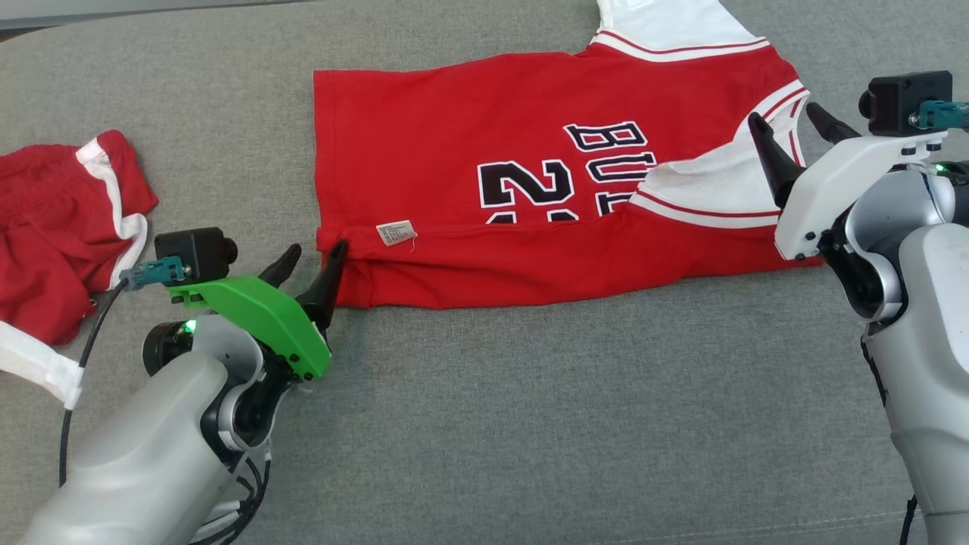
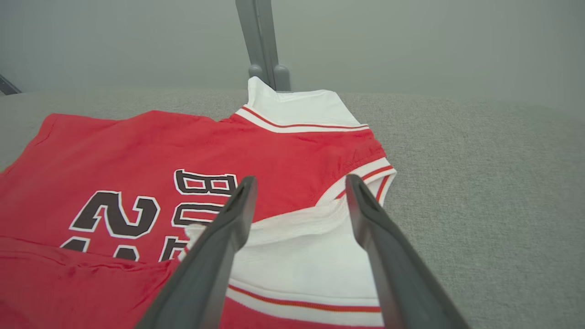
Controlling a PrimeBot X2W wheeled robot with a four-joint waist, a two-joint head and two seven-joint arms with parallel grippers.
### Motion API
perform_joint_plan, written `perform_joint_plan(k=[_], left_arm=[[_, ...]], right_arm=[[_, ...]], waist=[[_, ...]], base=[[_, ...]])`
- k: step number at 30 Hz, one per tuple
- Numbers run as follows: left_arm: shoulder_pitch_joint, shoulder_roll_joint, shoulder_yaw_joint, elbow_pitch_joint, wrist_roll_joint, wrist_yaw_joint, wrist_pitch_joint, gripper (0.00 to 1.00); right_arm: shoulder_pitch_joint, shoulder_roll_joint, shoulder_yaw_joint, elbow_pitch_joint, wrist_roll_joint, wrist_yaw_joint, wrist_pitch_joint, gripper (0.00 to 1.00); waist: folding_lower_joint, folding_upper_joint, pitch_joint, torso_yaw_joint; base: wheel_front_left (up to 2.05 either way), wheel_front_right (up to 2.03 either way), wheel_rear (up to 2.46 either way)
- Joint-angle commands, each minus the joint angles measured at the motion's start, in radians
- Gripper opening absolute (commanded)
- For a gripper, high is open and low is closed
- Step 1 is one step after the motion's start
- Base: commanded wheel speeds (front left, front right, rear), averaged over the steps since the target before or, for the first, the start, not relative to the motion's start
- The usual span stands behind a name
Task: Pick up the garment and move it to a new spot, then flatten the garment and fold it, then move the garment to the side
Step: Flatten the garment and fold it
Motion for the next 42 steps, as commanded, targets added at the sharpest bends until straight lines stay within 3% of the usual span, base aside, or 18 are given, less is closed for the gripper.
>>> perform_joint_plan(k=[1, 9, 18, 25, 34, 38, 42], left_arm=[[0.018, 0.019, 0.000, 0.001, 0.017, 0.018, -0.013, 1.00], [0.079, 0.050, -0.019, -0.071, 0.086, 0.143, -0.081, 1.00], [0.063, 0.008, -0.113, -0.099, 0.186, 0.248, -0.066, 1.00], [0.034, -0.059, -0.149, 0.033, 0.237, 0.265, -0.099, 1.00], [0.032, -0.063, -0.116, 0.129, 0.217, 0.275, -0.128, 1.00], [0.043, -0.063, -0.104, 0.131, 0.199, 0.261, -0.123, 1.00], [0.054, -0.065, -0.119, 0.120, 0.181, 0.203, -0.089, 1.00]], right_arm=[[-0.006, -0.013, 0.002, 0.006, 0.012, -0.001, -0.007, 1.00], [0.089, -0.041, -0.078, -0.028, -0.006, -0.001, 0.089, 1.00], [0.204, 0.037, -0.185, -0.092, -0.110, -0.001, 0.165, 1.00], [0.205, 0.088, -0.214, -0.042, -0.208, -0.001, 0.145, 1.00], [0.152, 0.103, -0.253, 0.062, -0.240, -0.001, 0.137, 1.00], [0.139, 0.105, -0.272, 0.094, -0.236, -0.001, 0.148, 1.00], [0.132, 0.113, -0.280, 0.127, -0.211, -0.001, 0.177, 1.00]], waist=[[0.0000, 0.0000, -0.006, 0.002], [0.0000, 0.0000, -0.030, 0.006], [0.0000, 0.0000, -0.033, -0.012], [0.0000, 0.0000, -0.020, -0.024], [0.0000, 0.0000, 0.007, -0.008], [0.0000, 0.0000, 0.016, 0.001], [0.0000, 0.0000, 0.023, 0.005]], base=[[0.00, 0.00, 0.00], [0.00, 0.00, 0.00], [0.00, 0.00, 0.00], [0.00, 0.00, 0.00], [0.00, 0.00, 0.00], [0.00, 0.00, 0.00], [0.00, 0.00, 0.00]])
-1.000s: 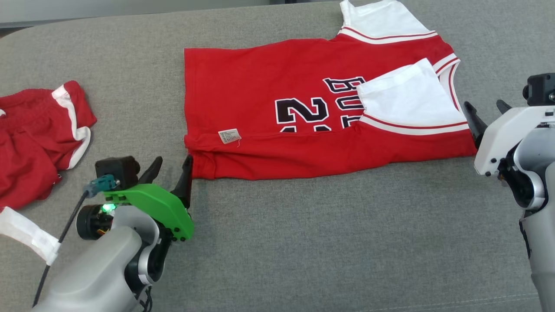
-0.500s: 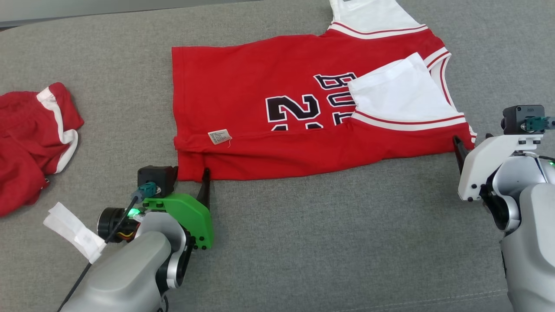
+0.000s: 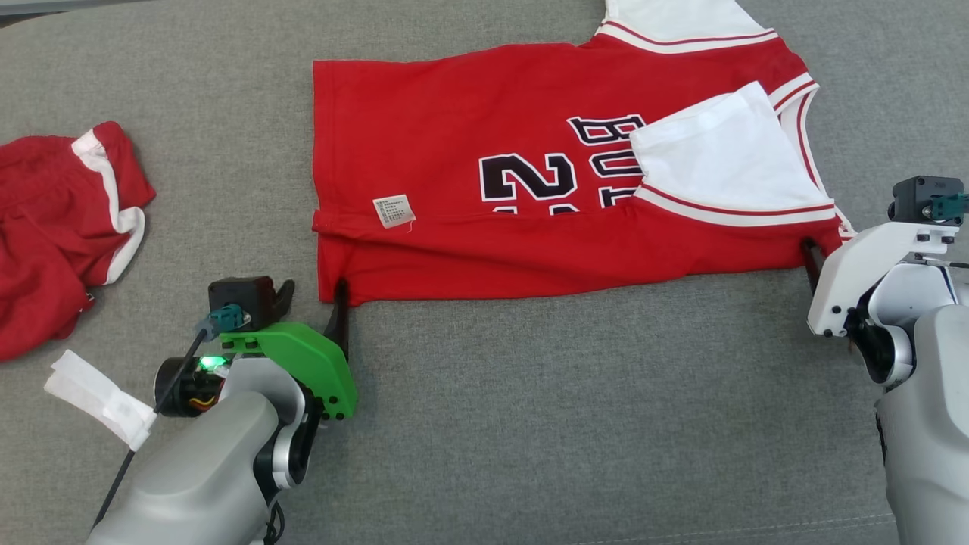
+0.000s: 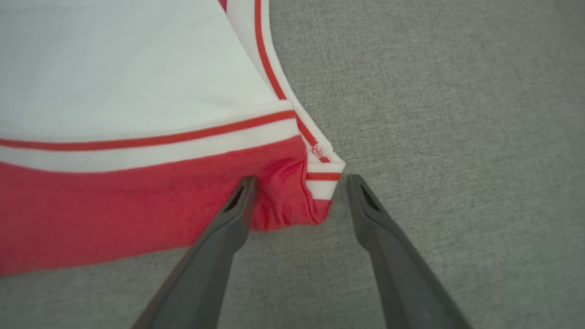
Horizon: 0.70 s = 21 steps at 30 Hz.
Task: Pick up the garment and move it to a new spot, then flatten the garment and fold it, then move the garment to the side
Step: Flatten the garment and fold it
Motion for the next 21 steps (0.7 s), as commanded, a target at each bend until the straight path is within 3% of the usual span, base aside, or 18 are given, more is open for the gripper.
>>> perform_joint_plan(k=[1, 2, 3, 8, 12, 16, 21], left_arm=[[0.023, 0.000, -0.020, 0.006, -0.015, -0.032, 0.033, 0.81], [0.025, -0.003, -0.020, 0.002, -0.021, -0.048, 0.039, 0.41], [0.025, -0.003, -0.028, -0.001, -0.024, -0.074, 0.047, 0.00], [0.041, -0.005, -0.024, 0.001, -0.056, -0.134, 0.070, 0.00], [0.061, 0.031, -0.011, -0.052, -0.081, -0.159, 0.074, 0.00], [0.106, 0.086, 0.003, -0.140, -0.112, -0.145, 0.093, 0.00], [0.187, 0.168, 0.009, -0.278, -0.148, -0.094, 0.126, 0.00]], right_arm=[[0.001, 0.006, 0.001, 0.020, 0.014, -0.001, 0.017, 0.85], [0.000, 0.004, 0.005, 0.026, 0.019, -0.001, 0.024, 0.16], [-0.001, 0.006, 0.010, 0.033, 0.031, -0.001, 0.031, 0.00], [0.004, -0.006, 0.005, 0.033, 0.072, -0.002, 0.021, 0.00], [0.048, -0.020, -0.016, -0.022, 0.106, -0.002, 0.020, 0.00], [0.123, -0.013, -0.023, -0.100, 0.126, -0.002, 0.058, 0.00], [0.229, 0.010, -0.037, -0.211, 0.169, -0.002, 0.123, 0.00]], waist=[[0.0000, -0.0001, 0.002, 0.001], [0.0000, -0.0001, 0.002, 0.001], [0.0000, -0.0001, 0.002, -0.001], [0.0000, -0.0001, -0.014, -0.006], [0.0000, -0.0001, -0.054, -0.006], [0.0000, -0.0001, -0.088, -0.008], [0.0000, -0.0001, -0.122, -0.009]], base=[[0.00, 0.00, 0.00], [0.00, 0.00, 0.00], [0.00, 0.00, 0.00], [0.00, 0.00, 0.00], [0.00, 0.00, 0.00], [0.00, 0.00, 0.00], [0.00, 0.00, 0.00]])
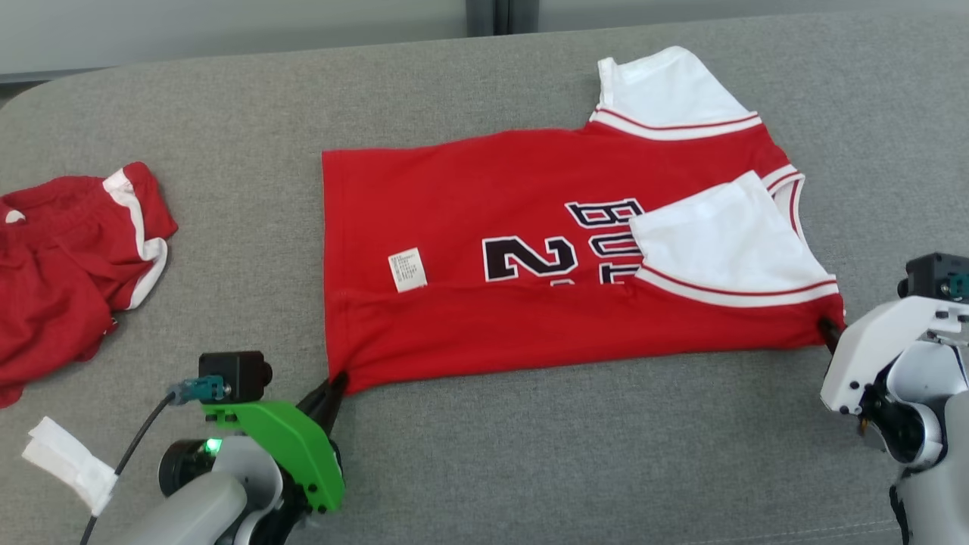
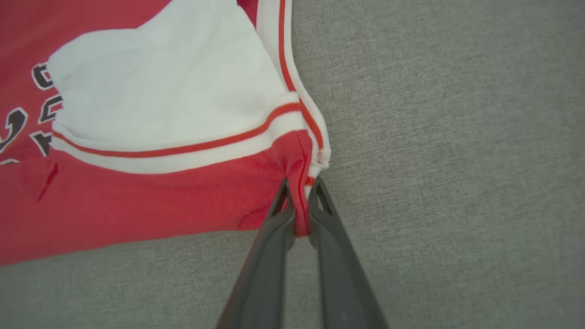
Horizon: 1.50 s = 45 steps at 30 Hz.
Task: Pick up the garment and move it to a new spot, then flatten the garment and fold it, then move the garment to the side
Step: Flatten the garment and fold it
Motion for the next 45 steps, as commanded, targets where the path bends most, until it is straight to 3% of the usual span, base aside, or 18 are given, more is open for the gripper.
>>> perform_joint_plan(k=[1, 8, 9, 10, 11, 15, 20, 27, 33, 45], left_arm=[[0.035, 0.032, -0.003, -0.032, -0.010, 0.021, 0.010, 0.00], [0.128, 0.110, -0.023, -0.162, -0.039, 0.100, 0.064, 0.00], [0.137, 0.113, -0.029, -0.171, -0.041, 0.107, 0.071, 0.33], [0.141, 0.112, -0.030, -0.176, -0.043, 0.110, 0.072, 0.85], [0.145, 0.112, -0.033, -0.181, -0.047, 0.111, 0.077, 1.00], [0.147, 0.114, -0.040, -0.162, -0.042, 0.124, 0.085, 1.00], [0.118, 0.131, -0.011, -0.140, -0.030, 0.147, 0.063, 1.00], [0.012, 0.168, 0.019, -0.136, 0.005, 0.163, 0.086, 1.00], [-0.148, 0.104, 0.041, -0.071, 0.009, 0.127, 0.143, 1.00], [-0.475, -0.060, 0.020, 0.229, 0.066, 0.060, 0.261, 1.00]], right_arm=[[0.041, 0.001, -0.010, -0.027, 0.011, -0.002, 0.024, 0.00], [0.166, 0.028, -0.032, -0.150, 0.021, -0.002, 0.117, 0.00], [0.180, 0.033, -0.038, -0.161, 0.013, -0.002, 0.124, 0.00], [0.187, 0.036, -0.041, -0.168, 0.009, -0.002, 0.128, 0.00], [0.190, 0.039, -0.044, -0.172, 0.004, -0.002, 0.128, 1.00], [0.193, 0.051, -0.048, -0.166, -0.010, -0.002, 0.133, 1.00], [0.133, 0.022, -0.026, -0.188, -0.047, -0.002, 0.120, 1.00], [-0.031, -0.041, 0.086, -0.206, -0.046, -0.002, 0.133, 1.00], [-0.256, -0.074, 0.176, -0.118, 0.010, -0.002, 0.114, 1.00], [-0.645, -0.101, 0.285, 0.193, 0.018, -0.002, 0.044, 1.00]], waist=[[0.0000, 0.0000, -0.026, -0.001], [0.0000, 0.0000, -0.061, 0.001], [0.0000, 0.0000, -0.063, 0.002], [0.0000, 0.0000, -0.064, 0.003], [0.0000, 0.0000, -0.065, 0.004], [0.0000, 0.0000, -0.065, 0.008], [0.0000, 0.0000, -0.060, 0.013], [0.0000, 0.0000, -0.034, 0.014], [0.0000, 0.0000, 0.042, 0.017], [0.0000, 0.0000, 0.199, 0.011]], base=[[0.00, 0.00, 0.00], [0.00, 0.00, 0.00], [0.00, 0.00, 0.00], [0.00, 0.00, 0.00], [0.00, 0.00, 0.00], [0.00, 0.00, 0.00], [0.00, 0.00, 0.00], [0.00, 0.00, 0.00], [0.00, 0.00, 0.00], [0.00, 0.00, 0.00]])
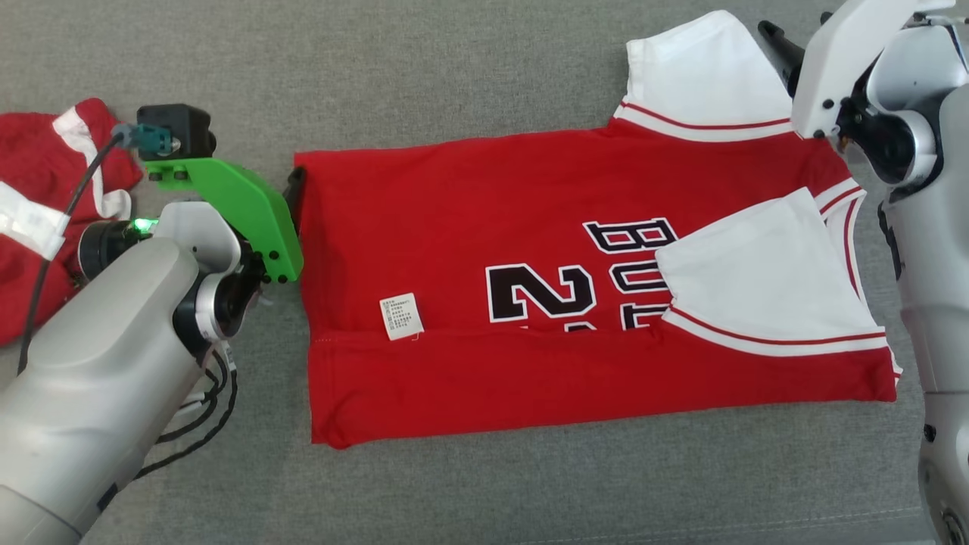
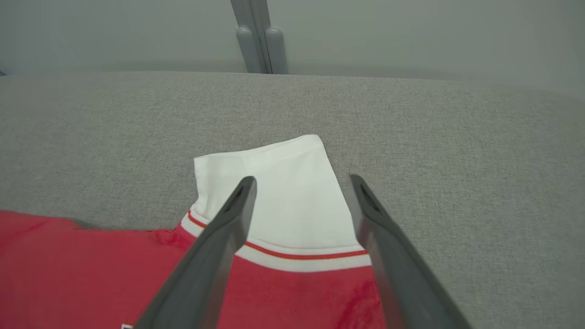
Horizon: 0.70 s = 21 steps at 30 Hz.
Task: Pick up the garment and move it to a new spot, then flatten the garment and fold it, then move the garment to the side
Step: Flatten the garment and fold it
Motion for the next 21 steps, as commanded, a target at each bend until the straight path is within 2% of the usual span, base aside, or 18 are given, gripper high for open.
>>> perform_joint_plan(k=[1, 8, 14, 20, 21], left_arm=[[-0.035, -0.009, -0.006, 0.024, 0.013, -0.011, 0.008, 1.00], [-0.094, -0.052, -0.031, 0.121, 0.035, -0.052, 0.024, 1.00], [-0.114, -0.093, -0.035, 0.149, 0.032, -0.098, 0.013, 1.00], [-0.123, -0.116, -0.067, 0.179, 0.044, -0.122, 0.058, 1.00], [-0.122, -0.118, -0.073, 0.184, 0.045, -0.125, 0.068, 0.45]], right_arm=[[-0.028, -0.006, 0.013, 0.021, -0.003, -0.001, -0.014, 1.00], [-0.106, -0.026, 0.065, 0.117, 0.017, -0.001, -0.056, 1.00], [-0.142, -0.049, 0.094, 0.169, 0.039, -0.001, -0.069, 1.00], [-0.172, -0.067, 0.114, 0.219, 0.039, -0.001, -0.062, 1.00], [-0.177, -0.071, 0.117, 0.226, 0.037, -0.001, -0.060, 1.00]], waist=[[-0.0001, 0.0000, 0.048, -0.005], [-0.0001, 0.0000, 0.078, -0.004], [-0.0001, 0.0000, 0.095, 0.005], [-0.0001, 0.0000, 0.114, 0.016], [-0.0001, 0.0000, 0.117, 0.018]], base=[[0.00, 0.00, 0.00], [0.00, 0.00, 0.00], [0.00, 0.00, 0.00], [0.00, 0.00, 0.00], [0.00, 0.00, 0.00]])
